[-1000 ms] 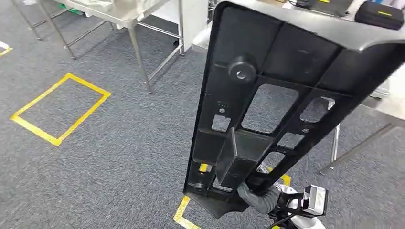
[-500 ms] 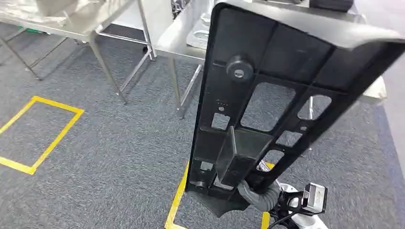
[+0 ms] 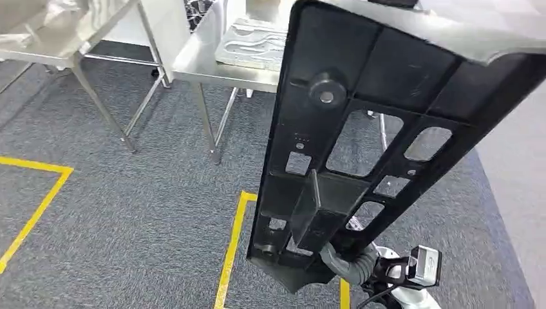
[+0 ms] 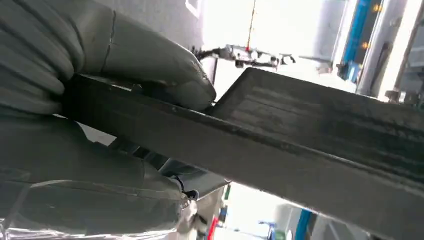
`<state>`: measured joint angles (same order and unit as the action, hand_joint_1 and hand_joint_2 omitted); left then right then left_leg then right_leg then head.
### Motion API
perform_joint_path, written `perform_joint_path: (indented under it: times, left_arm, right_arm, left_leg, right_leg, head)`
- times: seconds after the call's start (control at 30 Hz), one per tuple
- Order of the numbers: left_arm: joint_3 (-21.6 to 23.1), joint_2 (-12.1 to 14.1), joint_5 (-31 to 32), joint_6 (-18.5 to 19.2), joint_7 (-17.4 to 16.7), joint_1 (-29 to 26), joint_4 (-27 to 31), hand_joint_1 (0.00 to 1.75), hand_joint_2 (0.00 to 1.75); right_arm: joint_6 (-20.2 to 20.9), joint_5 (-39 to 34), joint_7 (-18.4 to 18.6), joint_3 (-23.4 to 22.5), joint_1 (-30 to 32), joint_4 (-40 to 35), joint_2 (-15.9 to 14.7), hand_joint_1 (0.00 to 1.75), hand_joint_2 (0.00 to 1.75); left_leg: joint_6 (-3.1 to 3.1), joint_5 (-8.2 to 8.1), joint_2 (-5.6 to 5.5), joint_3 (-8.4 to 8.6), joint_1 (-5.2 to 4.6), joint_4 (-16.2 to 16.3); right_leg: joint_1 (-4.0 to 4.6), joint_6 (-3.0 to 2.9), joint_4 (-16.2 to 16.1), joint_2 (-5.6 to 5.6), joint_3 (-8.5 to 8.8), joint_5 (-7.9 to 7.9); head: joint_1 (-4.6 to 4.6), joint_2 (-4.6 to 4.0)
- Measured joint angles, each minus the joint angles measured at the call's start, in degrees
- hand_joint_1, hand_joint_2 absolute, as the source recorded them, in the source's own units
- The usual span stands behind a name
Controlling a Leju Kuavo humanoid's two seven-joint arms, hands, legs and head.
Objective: Take the parts from the cabinet and place them on the table.
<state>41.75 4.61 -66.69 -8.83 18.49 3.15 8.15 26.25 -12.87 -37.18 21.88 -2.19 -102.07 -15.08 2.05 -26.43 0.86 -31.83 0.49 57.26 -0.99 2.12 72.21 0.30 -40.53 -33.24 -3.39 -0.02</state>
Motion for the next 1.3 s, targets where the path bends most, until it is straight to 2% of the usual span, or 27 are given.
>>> perform_joint_path:
  times: [0.03,0.07,0.1,0.17,0.2,0.23,0.37,0.4,0.43,0.47,0.53,0.57,0.6,0.7,0.73,0.8,0.87,0.9,0.93,0.97,1.03,1.07,1.1,1.13,1.2,1.23,1.3]
  left_arm:
    - [0.0,0.0,0.0,0.1,-0.1,0.0,0.0,0.0,1.75]
    - [0.2,0.0,0.0,0.1,-0.2,0.0,0.0,0.0,1.75]
    - [0.2,0.0,0.0,0.2,-0.2,0.0,0.0,0.0,1.75]
    - [0.4,0.0,0.0,0.4,-0.3,0.2,0.0,0.0,1.75]
    - [0.4,0.0,0.0,0.5,-0.3,0.3,0.0,0.0,1.75]
    - [0.6,0.0,0.0,0.5,-0.3,0.3,0.0,0.0,1.75]
    - [1.2,0.0,0.0,0.6,-0.5,0.7,0.0,0.0,1.75]
    - [1.2,0.0,0.0,0.6,-0.5,0.7,0.0,0.0,1.75]
    - [1.2,0.0,0.0,0.6,-0.5,0.7,0.0,0.0,1.75]
    - [1.3,0.0,0.0,0.7,-0.5,0.7,0.0,0.0,1.75]
    - [1.3,0.0,-0.3,0.7,-0.6,0.4,0.0,0.0,1.75]
    - [1.3,0.0,-0.4,0.7,-0.6,0.3,0.0,0.0,1.75]
    - [1.3,0.0,-0.4,0.7,-0.6,0.2,0.0,0.0,1.75]
    - [1.3,0.2,-0.5,0.9,-0.6,0.4,0.0,0.0,1.75]
    - [1.4,0.4,-0.5,1.0,-0.6,0.6,0.0,0.0,1.75]
    - [1.4,0.3,-0.5,1.1,-0.5,1.0,0.0,0.0,1.75]
    - [1.4,0.4,-0.5,1.6,-0.5,1.1,0.0,0.0,1.75]
    - [1.5,0.3,-0.5,2.0,-0.5,1.2,0.0,0.0,1.75]
    - [1.6,0.3,-0.5,2.1,-0.5,1.1,0.0,0.0,1.75]
    - [1.7,0.4,-0.5,2.1,-0.5,1.0,0.0,0.0,1.75]
    - [1.9,0.4,-0.5,2.3,-0.5,0.8,0.0,0.0,1.75]
    - [2.0,0.4,-0.5,2.3,-0.5,0.8,0.0,0.0,1.75]
    - [2.2,0.4,-0.5,2.3,-0.5,0.8,0.0,0.0,1.75]
    - [2.4,0.4,-0.5,2.5,-0.5,0.8,0.0,0.0,1.75]
    - [2.6,0.4,-0.5,2.7,-0.4,0.8,0.0,0.0,1.75]
    - [2.7,0.5,-0.5,2.7,-0.4,0.8,0.0,0.0,1.75]
    - [2.7,0.5,-0.5,2.7,-0.3,0.8,0.0,0.0,1.75]
  right_arm:
    - [0.0,0.0,0.0,0.0,0.0,0.1,0.0,1.73,1.75]
    - [0.0,0.0,0.1,0.0,0.0,0.3,0.0,1.73,1.75]
    - [0.0,0.0,0.1,0.0,0.0,0.3,0.0,1.73,1.75]
    - [-0.1,0.0,0.1,0.0,0.0,0.3,0.0,1.73,1.75]
    - [-0.1,0.0,0.1,-0.1,-0.2,0.3,0.0,1.73,1.75]
    - [-0.1,0.0,0.1,-0.1,-0.3,0.3,0.0,1.73,1.75]
    - [-0.1,0.0,0.3,-0.2,-0.3,0.3,0.0,1.73,1.75]
    - [-0.1,0.0,0.4,-0.2,-0.3,0.2,0.0,1.73,1.75]
    - [-0.1,0.1,0.4,-0.2,-0.4,0.1,-0.1,1.73,1.75]
    - [-0.3,0.4,0.5,-0.2,-0.5,0.1,-0.2,1.73,1.75]
    - [-0.6,1.0,0.5,-0.2,-0.3,0.1,-0.2,1.73,1.75]
    - [-0.6,1.1,0.5,-0.1,-0.2,0.1,-0.2,1.73,1.75]
    - [-0.7,1.2,0.6,-0.1,-0.1,0.1,-0.2,1.73,1.75]
    - [-1.1,1.9,0.5,-0.1,-0.2,0.0,-0.2,1.73,1.75]
    - [-1.1,2.1,0.5,-0.1,-0.2,0.0,-0.2,1.73,1.75]
    - [-1.2,2.4,0.5,-0.1,-0.2,0.0,-0.2,1.73,1.75]
    - [-1.3,2.5,0.5,-0.2,-0.2,-0.1,-0.2,1.73,1.75]
    - [-1.5,2.5,0.5,-0.3,-0.2,-0.2,-0.1,1.73,1.75]
    - [-1.6,2.5,0.5,-0.4,-0.5,-0.3,0.0,1.73,1.75]
    - [-1.8,2.5,0.5,-0.5,-0.8,-0.4,0.0,1.73,1.75]
    - [-2.0,2.5,0.5,-0.5,-0.7,-0.4,0.0,1.73,1.75]
    - [-2.0,2.5,0.5,-0.5,-0.7,-0.4,0.0,1.73,1.75]
    - [-2.0,2.5,0.5,-0.5,-0.7,-0.4,0.0,1.73,1.75]
    - [-2.0,2.5,0.5,-0.5,-0.7,-0.4,0.0,1.73,1.75]
    - [-2.1,2.5,0.5,-0.6,-0.8,-0.5,0.0,1.73,1.75]
    - [-2.1,2.5,0.6,-0.7,-0.9,-0.4,0.0,1.73,1.75]
    - [-2.1,2.4,0.6,-0.8,-0.8,-0.6,0.0,1.73,1.75]
  left_leg:
    - [-0.01,-0.08,0.79,-0.05,0.0,0.0]
    - [-0.08,-0.14,1.49,0.0,0.0,0.0]
    - [-0.2,-0.23,2.13,0.1,0.0,0.0]
    - [-0.54,-0.49,3.29,0.52,0.0,0.1]
    - [-0.8,-0.66,3.82,0.83,-0.14,0.1]
    - [-1.26,-0.98,4.31,0.89,-0.51,0.2]
    - [-2.68,-1.57,6.81,1.82,-0.4,-0.1]
    - [-3.13,-2.24,4.45,1.61,0.06,0.9]
    - [-3.27,-4.19,1.97,0.33,0.07,3.5]
    - [-3.4,-6.63,0.6,-1.72,0.08,7.9]
    - [-3.57,-10.34,-0.44,-6.56,0.06,17.6]
    - [-3.54,-10.05,-0.49,-7.49,0.06,19.0]
    - [-3.37,-8.13,-0.52,-7.11,0.06,17.4]
    - [-2.13,0.12,-1.6,-1.04,-0.19,2.7]
    - [-1.7,-0.18,-2.4,-0.37,-0.38,0.5]
    - [-1.48,-0.08,-2.04,-0.48,-0.59,0.4]
    - [-0.74,0.29,-1.87,-0.08,-0.43,-0.1]
    - [-0.5,0.82,-1.45,0.22,-0.05,-0.7]
    - [-0.14,0.88,-1.37,0.28,-0.02,-0.9]
    - [0.04,0.87,-1.17,0.24,-0.02,-0.9]
    - [0.0,0.81,-0.84,0.16,-0.04,-0.9]
    - [-0.07,0.77,-0.68,0.11,-0.02,-0.8]
    - [-0.2,0.68,-0.58,0.14,0.02,-0.7]
    - [-0.4,0.54,-0.47,0.21,0.11,-0.6]
    - [-1.01,0.04,-0.33,0.45,0.25,-0.2]
    - [-1.49,-0.27,-0.27,0.4,-0.11,0.0]
    - [-2.23,-0.53,-0.18,0.38,-0.17,0.1]
  right_leg:
    - [-0.12,0.15,3.2,-0.03,-1.65,-0.7]
    - [-0.24,0.24,3.3,-0.08,-1.75,0.1]
    - [-0.3,0.25,0.8,-0.31,-0.47,1.96]
    - [-0.25,-0.12,-9.6,-1.86,5.16,6.82]
    - [0.07,-0.52,-14.3,-4.94,7.66,7.4]
    - [0.51,-0.96,-14.6,-5.81,7.7,6.99]
    - [0.52,-2.07,-14.9,-2.35,7.55,7.38]
    - [0.23,-2.32,-15.1,-1.85,7.74,7.58]
    - [0.13,-2.67,-15.1,-1.31,7.71,7.59]
    - [0.16,-2.9,-15.1,-0.83,7.67,7.62]
    - [0.34,-3.05,-15.1,0.82,7.6,7.6]
    - [0.41,-3.06,-15.1,1.58,7.65,7.59]
    - [0.48,-3.08,-15.0,2.41,7.75,7.57]
    - [0.66,-3.07,-15.0,3.82,8.27,7.35]
    - [0.97,-2.77,-14.7,4.08,8.24,7.16]
    - [0.64,-2.04,-14.8,4.46,8.08,7.08]
    - [0.71,-1.32,-15.0,4.67,8.12,7.12]
    - [0.54,-1.2,-14.3,3.57,8.11,6.65]
    - [0.73,-1.05,-12.2,1.79,7.08,5.02]
    - [0.53,-0.84,-8.4,0.94,5.19,2.76]
    - [0.06,-0.37,0.7,0.25,0.7,-0.93]
    - [-0.13,-0.15,2.8,0.14,-0.48,-1.1]
    - [-0.38,0.05,2.1,-0.02,-0.24,0.14]
    - [-0.59,0.18,-1.3,-0.19,1.34,2.47]
    - [-0.9,0.32,-12.0,-1.17,6.82,7.47]
    - [-0.66,0.12,-14.2,-1.93,7.76,6.57]
    - [-0.26,-0.84,-14.2,-1.1,7.54,6.69]
  head:
    - [0.0,0.0]
    - [0.0,0.0]
    - [0.0,0.0]
    - [0.0,0.0]
    - [0.0,0.0]
    - [0.0,0.0]
    - [0.0,0.0]
    - [0.0,0.0]
    - [0.0,0.0]
    - [0.0,0.0]
    - [0.0,0.0]
    - [0.0,0.0]
    - [0.0,0.0]
    - [0.0,0.0]
    - [0.0,0.0]
    - [-0.02,0.0]
    - [0.0,0.0]
    - [0.0,0.0]
    - [0.02,0.0]
    - [0.0,0.0]
    - [0.0,0.0]
    - [0.0,0.0]
    - [0.0,0.0]
    - [0.0,0.0]
    - [0.0,0.0]
    - [0.0,0.0]
    - [0.0,0.0]
